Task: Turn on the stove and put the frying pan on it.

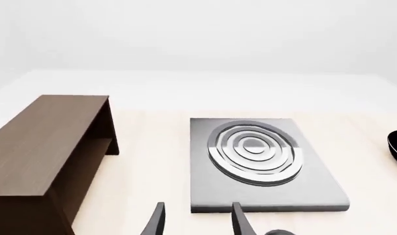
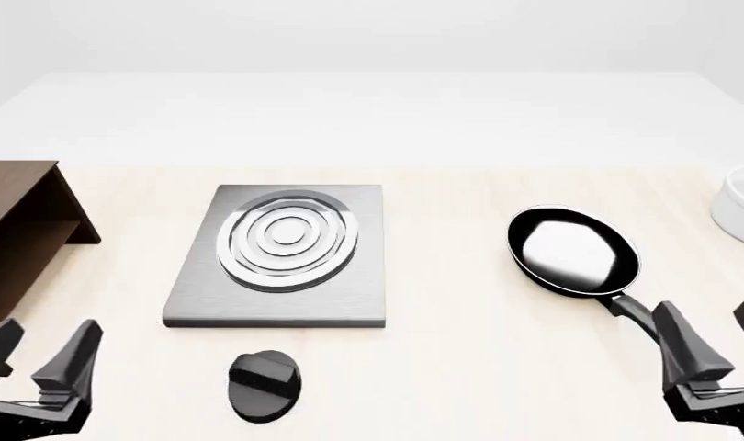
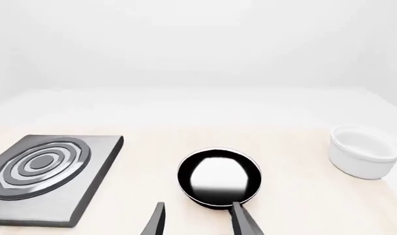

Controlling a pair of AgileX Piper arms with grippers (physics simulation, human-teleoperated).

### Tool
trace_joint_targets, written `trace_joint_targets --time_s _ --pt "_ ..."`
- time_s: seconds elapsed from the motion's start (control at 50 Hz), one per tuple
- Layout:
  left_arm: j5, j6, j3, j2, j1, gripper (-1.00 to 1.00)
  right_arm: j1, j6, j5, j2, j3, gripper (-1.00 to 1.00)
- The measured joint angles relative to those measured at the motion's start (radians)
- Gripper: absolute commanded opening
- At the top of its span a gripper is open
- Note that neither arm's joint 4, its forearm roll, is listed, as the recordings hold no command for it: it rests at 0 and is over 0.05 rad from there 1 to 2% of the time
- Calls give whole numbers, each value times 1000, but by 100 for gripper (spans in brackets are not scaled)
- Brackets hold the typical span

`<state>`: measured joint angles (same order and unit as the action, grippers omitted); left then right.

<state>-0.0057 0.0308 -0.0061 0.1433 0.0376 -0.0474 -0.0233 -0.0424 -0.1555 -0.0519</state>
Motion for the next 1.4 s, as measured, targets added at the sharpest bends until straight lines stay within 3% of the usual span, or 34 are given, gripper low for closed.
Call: trace_joint_targets --time_s 0.2,0.52,0.7,0.82,1.0,1.2,1.4 --pt "22 28 4 -42 1 100 -83 20 110 -155 -144 100" --pt "35 49 5 -57 12 100 -184 53 440 -379 -428 100" --pt "41 51 5 -61 17 100 -196 86 623 -507 -559 100" --pt "44 51 5 -65 18 100 -169 128 732 -589 -638 100" --pt "49 49 5 -73 18 100 -61 240 846 -725 -753 100" --pt "52 48 5 -78 17 100 26 322 921 -863 -854 100" --pt "53 49 5 -78 16 100 77 369 955 -970 -903 100"
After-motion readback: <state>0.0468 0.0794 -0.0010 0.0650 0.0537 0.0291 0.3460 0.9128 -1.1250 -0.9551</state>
